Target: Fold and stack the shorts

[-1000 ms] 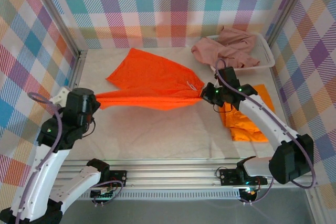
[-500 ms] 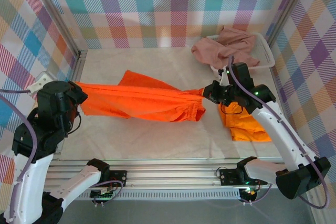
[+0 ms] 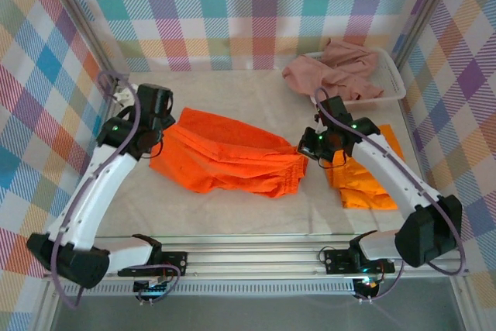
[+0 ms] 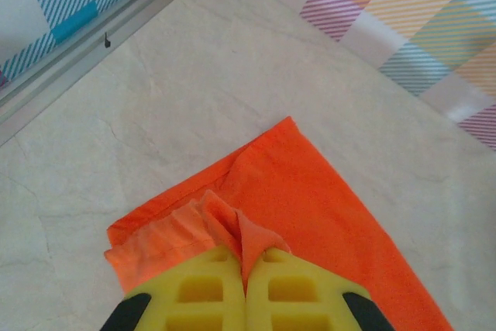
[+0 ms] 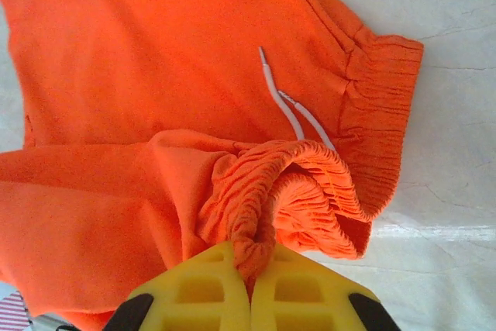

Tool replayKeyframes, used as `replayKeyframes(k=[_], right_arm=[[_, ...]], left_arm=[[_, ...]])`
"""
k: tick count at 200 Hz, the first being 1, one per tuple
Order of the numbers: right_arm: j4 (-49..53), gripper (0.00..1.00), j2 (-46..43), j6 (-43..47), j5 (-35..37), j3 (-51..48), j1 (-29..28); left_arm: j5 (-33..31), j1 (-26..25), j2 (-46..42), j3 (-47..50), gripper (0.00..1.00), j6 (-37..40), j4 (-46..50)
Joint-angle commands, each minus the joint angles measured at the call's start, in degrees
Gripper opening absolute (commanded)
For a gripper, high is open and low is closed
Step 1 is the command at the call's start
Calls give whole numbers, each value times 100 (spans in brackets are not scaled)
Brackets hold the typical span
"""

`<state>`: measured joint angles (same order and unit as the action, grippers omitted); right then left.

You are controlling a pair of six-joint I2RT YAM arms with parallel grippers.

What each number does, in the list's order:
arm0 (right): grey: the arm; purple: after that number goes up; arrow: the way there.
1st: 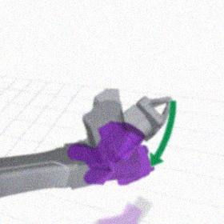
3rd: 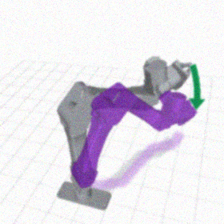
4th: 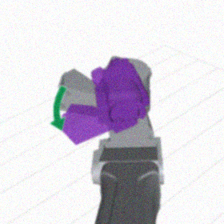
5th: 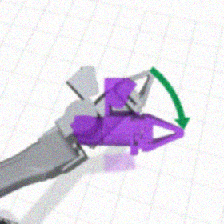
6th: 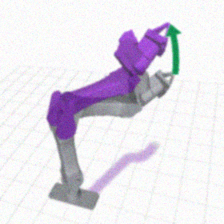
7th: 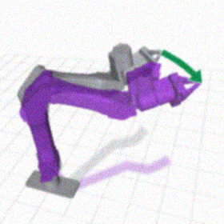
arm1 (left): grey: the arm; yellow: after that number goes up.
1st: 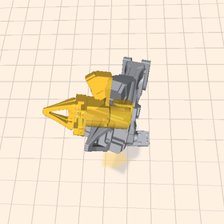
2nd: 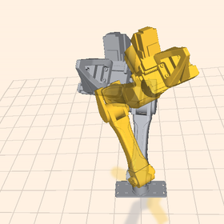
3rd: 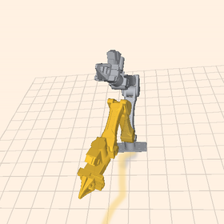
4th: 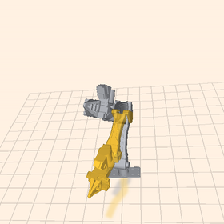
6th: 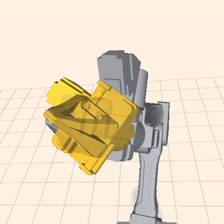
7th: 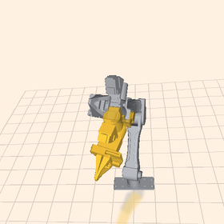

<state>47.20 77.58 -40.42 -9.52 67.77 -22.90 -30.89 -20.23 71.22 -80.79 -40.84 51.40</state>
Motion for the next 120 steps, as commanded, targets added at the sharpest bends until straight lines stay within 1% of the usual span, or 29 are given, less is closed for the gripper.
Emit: replayKeyframes(k=[1,38,47,55,69,79,90,103,111,116,120], right_arm=[[-226,0,253,-25,40,-92,112],[-497,0,771,-87,-116,-141,363],[-573,4,930,-94,-165,-157,441],[-640,6,1058,-106,-217,-146,489],[-670,12,1315,-106,-296,-79,630],[-690,16,1451,-114,-437,-7,774],[-770,26,1476,-148,-661,17,924],[-830,36,1377,-201,-781,17,1061],[-813,47,1251,-211,-685,17,1098],[-777,54,1149,-196,-609,13,1104],[-766,58,1063,-190,-525,5,1102]], left_arm=[[35,164,418,-11,0,53,-547],[186,398,1654,-471,0,92,-830],[257,460,2000,-658,0,109,-829],[409,522,2303,-836,0,101,-839],[762,650,2762,-1091,12,122,-1032],[1083,747,3013,-1276,23,201,-1250],[1346,838,3146,-1458,39,283,-1456],[1614,908,3037,-1579,51,412,-1639],[1685,931,2840,-1523,65,466,-1765],[1714,941,2669,-1448,78,481,-1835],[1757,950,2537,-1378,85,493,-1887]])
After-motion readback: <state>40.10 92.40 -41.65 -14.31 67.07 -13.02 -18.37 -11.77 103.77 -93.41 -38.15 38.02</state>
